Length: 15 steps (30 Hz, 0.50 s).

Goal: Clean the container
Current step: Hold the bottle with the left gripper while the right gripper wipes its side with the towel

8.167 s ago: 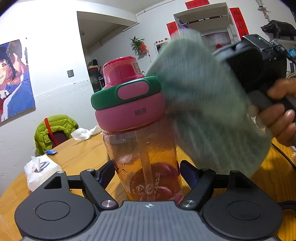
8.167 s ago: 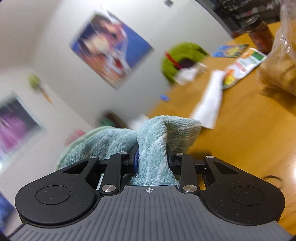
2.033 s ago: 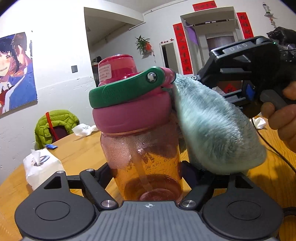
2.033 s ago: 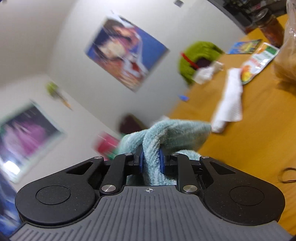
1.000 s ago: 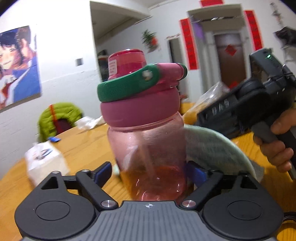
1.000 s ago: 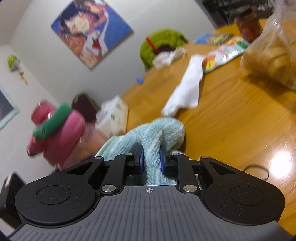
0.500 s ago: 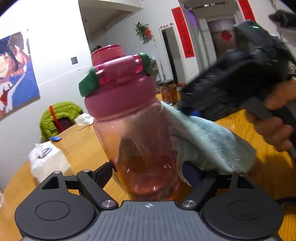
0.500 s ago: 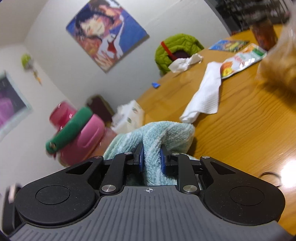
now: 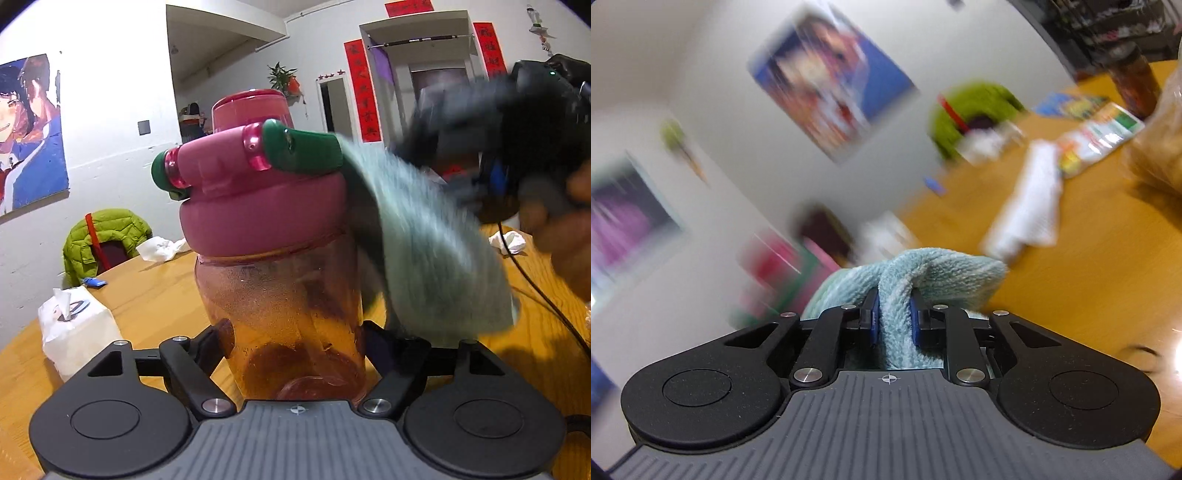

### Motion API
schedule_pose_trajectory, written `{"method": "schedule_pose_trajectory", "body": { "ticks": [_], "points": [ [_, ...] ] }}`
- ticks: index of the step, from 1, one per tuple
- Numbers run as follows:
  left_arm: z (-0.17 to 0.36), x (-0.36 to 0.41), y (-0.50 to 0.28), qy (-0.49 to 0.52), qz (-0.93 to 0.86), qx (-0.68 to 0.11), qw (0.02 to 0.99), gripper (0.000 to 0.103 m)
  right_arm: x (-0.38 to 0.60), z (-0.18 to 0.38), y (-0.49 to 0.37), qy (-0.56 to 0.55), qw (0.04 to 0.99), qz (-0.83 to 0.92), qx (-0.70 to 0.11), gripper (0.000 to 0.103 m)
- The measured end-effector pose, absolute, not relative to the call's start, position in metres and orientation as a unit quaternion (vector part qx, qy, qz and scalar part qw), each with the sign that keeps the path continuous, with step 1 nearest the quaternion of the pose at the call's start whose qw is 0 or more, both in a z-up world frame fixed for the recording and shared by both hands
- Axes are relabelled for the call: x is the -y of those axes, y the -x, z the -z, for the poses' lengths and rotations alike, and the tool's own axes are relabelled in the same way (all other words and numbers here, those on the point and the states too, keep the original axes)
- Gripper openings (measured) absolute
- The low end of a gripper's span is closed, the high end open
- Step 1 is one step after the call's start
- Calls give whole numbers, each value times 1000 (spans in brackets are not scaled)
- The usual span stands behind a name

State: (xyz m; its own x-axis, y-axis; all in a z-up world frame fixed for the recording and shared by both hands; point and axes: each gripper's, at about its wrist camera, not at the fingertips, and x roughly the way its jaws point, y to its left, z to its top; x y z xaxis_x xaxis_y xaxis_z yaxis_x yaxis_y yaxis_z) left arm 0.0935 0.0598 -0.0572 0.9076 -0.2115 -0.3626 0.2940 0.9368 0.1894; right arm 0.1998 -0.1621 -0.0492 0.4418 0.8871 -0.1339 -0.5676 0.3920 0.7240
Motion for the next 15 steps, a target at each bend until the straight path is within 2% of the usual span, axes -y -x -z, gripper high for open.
{"method": "schedule_pose_trajectory", "body": {
  "ticks": [3,6,10,12,15],
  "points": [
    [58,-54,-88,-125,136,-167,969,75,172,51,-203,-347,769,-473,-256,22],
    [58,-54,-87,-124,139,-166,968,75,159,68,-215,-330,775,-441,-311,21],
    [59,-54,-88,-125,139,-166,968,75,132,90,-227,-239,796,-380,-406,21],
    [60,-56,-91,-125,139,-166,968,75,132,89,-227,-236,797,-378,-407,21],
    [60,-56,-92,-125,140,-166,968,75,149,71,-217,-282,793,-415,-346,20]
  ]
}}
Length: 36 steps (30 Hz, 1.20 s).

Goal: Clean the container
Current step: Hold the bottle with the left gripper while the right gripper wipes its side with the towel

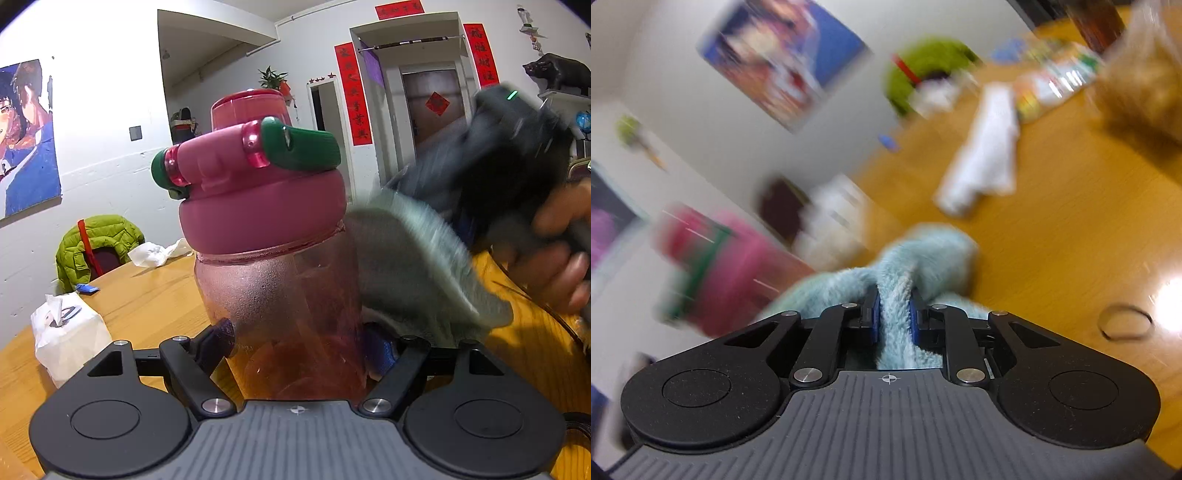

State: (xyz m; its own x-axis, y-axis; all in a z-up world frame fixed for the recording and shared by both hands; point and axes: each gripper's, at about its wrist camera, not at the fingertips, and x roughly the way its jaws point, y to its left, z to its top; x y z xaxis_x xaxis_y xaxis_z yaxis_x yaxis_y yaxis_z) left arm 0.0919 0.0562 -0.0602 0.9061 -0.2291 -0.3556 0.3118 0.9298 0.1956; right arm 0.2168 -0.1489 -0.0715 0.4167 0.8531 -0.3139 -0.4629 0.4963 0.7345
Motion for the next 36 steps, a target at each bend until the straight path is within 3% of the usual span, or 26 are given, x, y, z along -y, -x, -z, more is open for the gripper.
{"method": "schedule_pose_trajectory", "body": {
  "ticks": [2,6,10,13,18,24,27,36],
  "points": [
    [60,-56,-91,-125,141,-166,968,75,165,62,-213,-339,768,-454,-299,20],
    [60,-55,-90,-125,143,-165,968,75,166,72,-223,-376,733,-470,-318,21],
    [60,-55,-92,-124,144,-164,968,75,143,94,-236,-299,764,-398,-411,20],
    [61,-54,-93,-124,141,-168,968,76,131,97,-235,-250,786,-380,-418,20],
    [57,-47,-79,-135,107,-184,968,90,133,93,-228,-232,808,-377,-389,21],
    [49,-34,-60,-154,80,-193,966,89,148,80,-222,-254,831,-363,-336,21],
    [48,-29,-54,-161,86,-185,965,80,153,76,-221,-281,828,-370,-314,21],
    [51,-46,-77,-127,130,-155,971,77,141,67,-215,-244,811,-410,-338,20]
  ]
}}
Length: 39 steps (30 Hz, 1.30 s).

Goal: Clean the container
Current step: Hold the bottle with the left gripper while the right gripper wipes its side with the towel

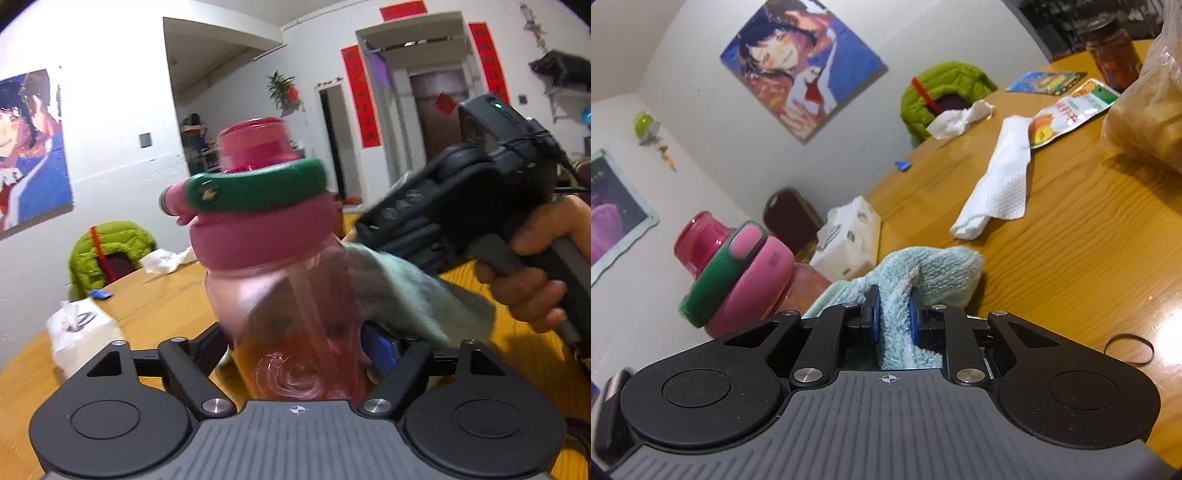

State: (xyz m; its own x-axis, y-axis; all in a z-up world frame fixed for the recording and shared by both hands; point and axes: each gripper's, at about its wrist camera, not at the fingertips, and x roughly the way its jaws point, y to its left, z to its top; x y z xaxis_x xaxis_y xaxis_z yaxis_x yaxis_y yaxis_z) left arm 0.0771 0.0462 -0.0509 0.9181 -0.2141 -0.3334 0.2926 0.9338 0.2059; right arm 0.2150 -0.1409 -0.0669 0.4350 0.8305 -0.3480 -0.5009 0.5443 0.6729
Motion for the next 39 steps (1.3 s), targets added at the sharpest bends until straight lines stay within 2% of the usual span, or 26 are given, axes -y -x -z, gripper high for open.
{"method": "schedule_pose_trajectory", "body": {
  "ticks": [4,10,14,18,21,24,26,28,31,34,37,39],
  "points": [
    [52,-53,-85,-111,149,-156,970,75,138,59,-206,-204,814,-421,-345,20],
    [54,-49,-86,-108,153,-152,970,74,138,65,-206,-203,821,-404,-349,20],
    [55,-45,-82,-109,151,-151,971,74,163,55,-201,-310,781,-463,-282,20],
    [55,-44,-81,-109,149,-150,971,74,163,65,-211,-334,756,-467,-315,20],
    [55,-44,-79,-109,148,-150,971,74,143,78,-217,-267,779,-420,-382,20],
    [54,-44,-78,-111,148,-150,971,75,136,81,-218,-243,788,-409,-391,20],
    [55,-44,-78,-114,143,-157,971,79,139,78,-216,-243,793,-410,-380,20],
    [54,-39,-75,-127,122,-175,969,91,142,78,-215,-247,798,-409,-367,21],
    [52,-32,-64,-148,89,-191,966,94,146,77,-216,-254,802,-404,-360,21],
    [48,-31,-56,-156,88,-204,963,91,149,74,-216,-256,806,-404,-348,21],
    [47,-30,-50,-165,107,-204,959,72,149,71,-215,-256,808,-405,-343,21],
    [49,-29,-49,-169,113,-200,959,72,148,71,-215,-252,808,-406,-344,21]
  ]
}}
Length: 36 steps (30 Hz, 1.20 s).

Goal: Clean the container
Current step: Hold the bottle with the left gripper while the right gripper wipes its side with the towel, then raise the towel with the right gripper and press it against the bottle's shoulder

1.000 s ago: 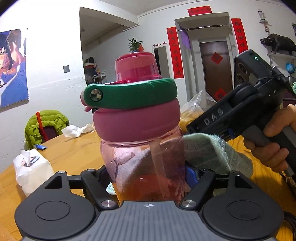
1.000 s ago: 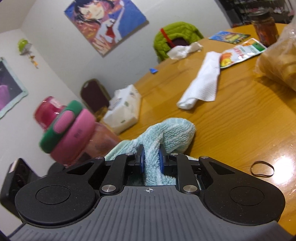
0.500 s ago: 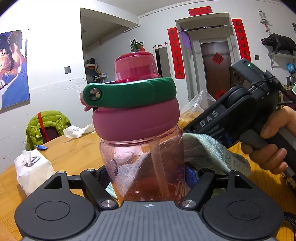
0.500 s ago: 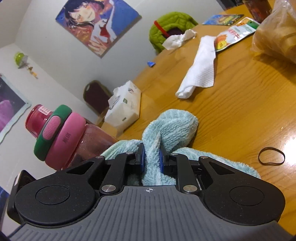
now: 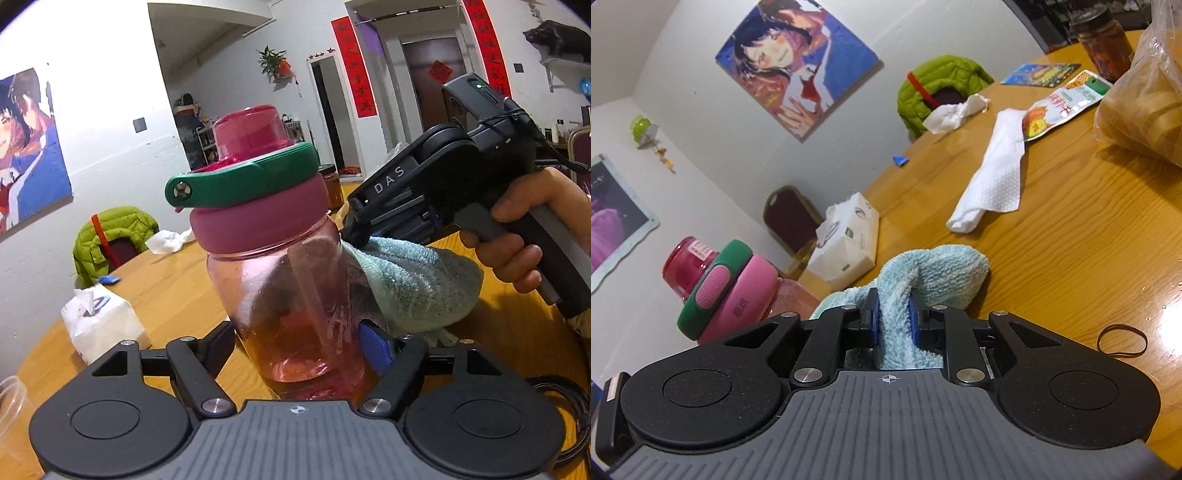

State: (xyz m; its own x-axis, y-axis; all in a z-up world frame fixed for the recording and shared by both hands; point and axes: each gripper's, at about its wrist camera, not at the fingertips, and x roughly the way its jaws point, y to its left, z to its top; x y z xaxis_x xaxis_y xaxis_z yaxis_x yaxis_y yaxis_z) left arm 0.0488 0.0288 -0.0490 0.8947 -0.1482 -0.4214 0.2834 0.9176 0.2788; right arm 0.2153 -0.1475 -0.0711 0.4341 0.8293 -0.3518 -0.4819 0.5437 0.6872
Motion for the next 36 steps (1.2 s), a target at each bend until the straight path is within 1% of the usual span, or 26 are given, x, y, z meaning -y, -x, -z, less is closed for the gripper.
{"method": "schedule_pose_trajectory", "body": {
  "ticks": [5,10,11,12,13,16,17,18,19,20,21,22,25,28,30,32,36],
  "points": [
    [54,-32,-61,-165,138,-179,960,72,144,70,-213,-248,809,-406,-345,21],
    [59,-37,-76,-143,148,-169,964,73,150,75,-218,-254,821,-370,-353,21],
    [59,-38,-75,-140,143,-170,965,74,151,77,-220,-253,822,-362,-358,21],
    [59,-38,-74,-137,139,-171,966,76,150,78,-220,-243,829,-353,-360,24],
    [59,-38,-73,-134,135,-173,967,77,149,77,-219,-229,836,-345,-358,29],
    [58,-39,-69,-122,131,-165,970,77,151,68,-214,-207,854,-336,-338,39],
    [58,-40,-69,-115,132,-163,971,75,153,65,-212,-199,859,-336,-332,41],
    [58,-40,-68,-109,133,-161,972,73,153,64,-212,-188,861,-336,-331,48],
    [58,-40,-68,-105,135,-161,972,69,150,65,-212,-173,863,-333,-337,48],
    [58,-40,-68,-105,137,-162,972,69,146,66,-212,-159,865,-330,-343,45],
    [58,-39,-68,-106,136,-161,972,69,143,67,-212,-144,867,-327,-348,23],
    [58,-39,-68,-107,137,-161,972,69,139,67,-210,-129,870,-326,-346,11],
    [57,-42,-68,-104,141,-163,971,69,131,63,-203,-90,884,-315,-334,11],
    [56,-47,-68,-97,146,-163,971,68,141,61,-205,-122,889,-298,-327,11],
    [56,-48,-70,-97,149,-162,971,68,159,61,-208,-205,868,-324,-316,11],
    [57,-48,-70,-96,150,-162,971,68,179,63,-212,-320,815,-381,-296,11],
    [57,-47,-70,-98,147,-160,971,68,203,77,-220,-476,704,-463,-252,12]
  ]
}}
